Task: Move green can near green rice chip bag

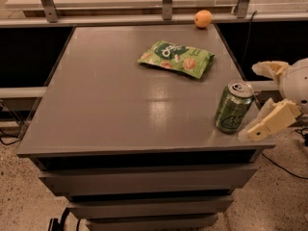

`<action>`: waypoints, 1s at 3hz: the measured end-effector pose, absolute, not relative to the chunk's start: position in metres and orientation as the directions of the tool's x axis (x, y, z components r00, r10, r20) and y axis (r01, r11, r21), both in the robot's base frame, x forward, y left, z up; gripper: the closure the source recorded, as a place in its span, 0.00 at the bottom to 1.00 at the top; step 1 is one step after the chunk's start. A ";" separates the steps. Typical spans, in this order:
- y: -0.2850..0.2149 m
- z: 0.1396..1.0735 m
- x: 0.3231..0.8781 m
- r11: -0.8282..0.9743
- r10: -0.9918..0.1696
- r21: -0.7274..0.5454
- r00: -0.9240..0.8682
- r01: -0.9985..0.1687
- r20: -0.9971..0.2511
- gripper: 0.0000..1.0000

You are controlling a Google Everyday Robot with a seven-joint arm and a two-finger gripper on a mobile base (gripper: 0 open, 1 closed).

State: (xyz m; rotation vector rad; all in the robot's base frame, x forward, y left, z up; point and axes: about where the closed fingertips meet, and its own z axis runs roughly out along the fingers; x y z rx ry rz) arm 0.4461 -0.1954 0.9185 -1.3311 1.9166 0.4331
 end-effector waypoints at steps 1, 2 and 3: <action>-0.194 0.903 0.450 0.403 -0.608 -0.122 -0.165 -0.907 -0.777 0.00; -0.193 0.888 0.454 0.397 -0.549 -0.091 -0.156 -0.913 -0.821 0.00; -0.190 0.876 0.459 0.380 -0.474 -0.046 -0.152 -0.924 -0.868 0.17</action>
Offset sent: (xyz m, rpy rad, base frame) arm 0.0151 -0.0026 -0.0519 0.2381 -0.0033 0.0342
